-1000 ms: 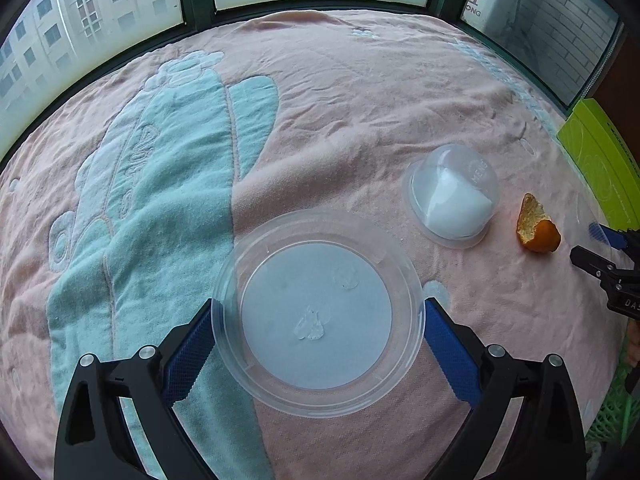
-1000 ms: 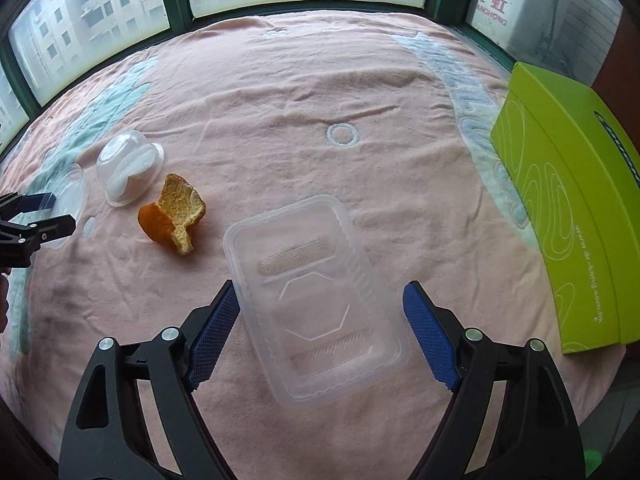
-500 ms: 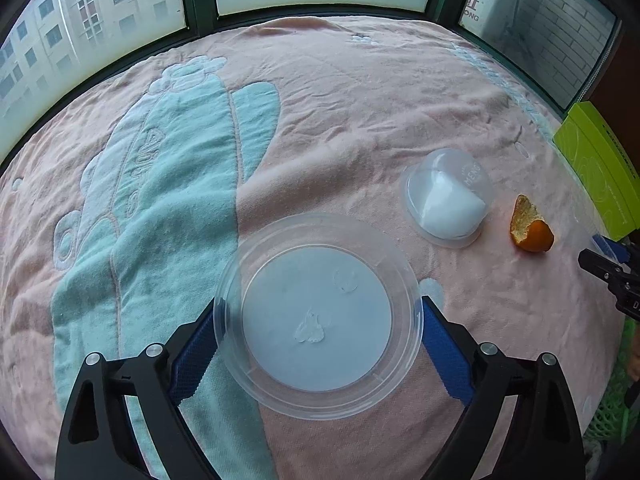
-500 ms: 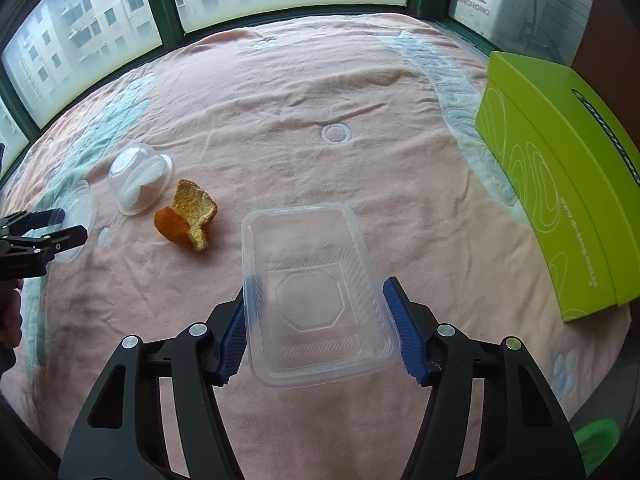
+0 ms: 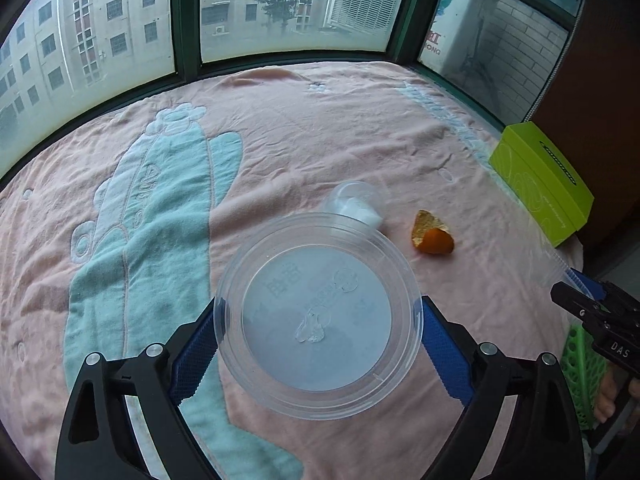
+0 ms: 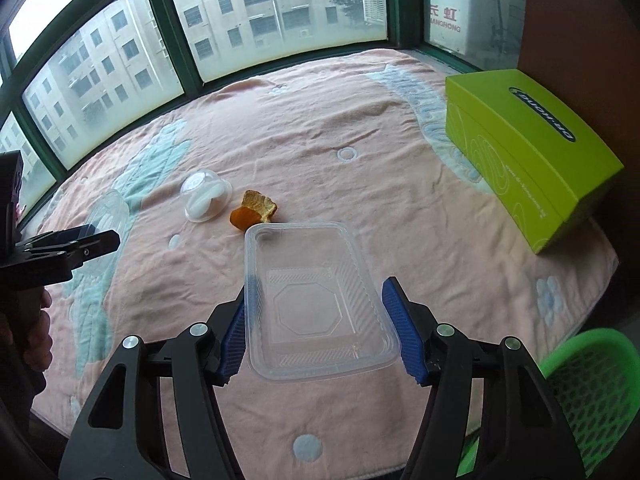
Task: Collect trash
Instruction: 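Carry the tray to the green basket and open the right tool while the left tool carries the lid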
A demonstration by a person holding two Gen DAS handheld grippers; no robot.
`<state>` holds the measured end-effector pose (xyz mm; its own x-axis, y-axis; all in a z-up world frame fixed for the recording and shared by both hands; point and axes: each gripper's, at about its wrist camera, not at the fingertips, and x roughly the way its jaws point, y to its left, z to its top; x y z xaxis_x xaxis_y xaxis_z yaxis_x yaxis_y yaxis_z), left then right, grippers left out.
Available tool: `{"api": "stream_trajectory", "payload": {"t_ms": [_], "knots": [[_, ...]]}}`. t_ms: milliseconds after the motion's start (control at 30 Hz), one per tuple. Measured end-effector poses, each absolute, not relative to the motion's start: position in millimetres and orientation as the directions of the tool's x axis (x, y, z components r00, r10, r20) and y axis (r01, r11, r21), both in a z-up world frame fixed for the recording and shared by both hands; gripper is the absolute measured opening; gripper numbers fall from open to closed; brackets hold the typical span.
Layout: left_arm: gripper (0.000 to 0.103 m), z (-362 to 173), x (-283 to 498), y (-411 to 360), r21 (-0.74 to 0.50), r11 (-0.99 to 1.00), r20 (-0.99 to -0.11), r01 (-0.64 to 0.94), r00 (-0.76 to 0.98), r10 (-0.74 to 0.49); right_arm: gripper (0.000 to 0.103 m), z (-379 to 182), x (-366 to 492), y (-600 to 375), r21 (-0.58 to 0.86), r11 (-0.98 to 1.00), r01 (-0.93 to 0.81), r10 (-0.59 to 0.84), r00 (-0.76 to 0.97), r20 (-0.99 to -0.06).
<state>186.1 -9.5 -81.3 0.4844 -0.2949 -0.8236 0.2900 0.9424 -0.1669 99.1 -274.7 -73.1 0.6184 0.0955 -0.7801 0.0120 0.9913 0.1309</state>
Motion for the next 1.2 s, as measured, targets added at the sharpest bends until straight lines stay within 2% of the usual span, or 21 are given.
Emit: {"api": "stream_trajectory", "payload": {"t_ms": [133,467,933,1200], "knots": [[0.090,-67,166,-26,-0.190,0.926,-0.803,0.328,0.490,-0.338,0.062,-61,72,-282,0.157,0.986,0.051,0.087,0.648,-0.757],[0.090,-36,122,-75,-0.216,0.881,-0.758,0.421,0.496,-0.423,0.062,-46,0,-317,0.142,0.970,0.197,-0.035,0.693,-0.720],[0.090,-17,82,-153,-0.237,0.801,-0.730,0.550,0.443,-0.520,0.063,-42,-75,-370,0.102,0.920,0.378,-0.201,0.680,-0.705],[0.090,-8,63,-194,-0.231,0.748,-0.719,0.623,0.409,-0.562,0.063,-44,-100,-391,0.103,0.891,0.442,-0.248,0.665,-0.705]]}}
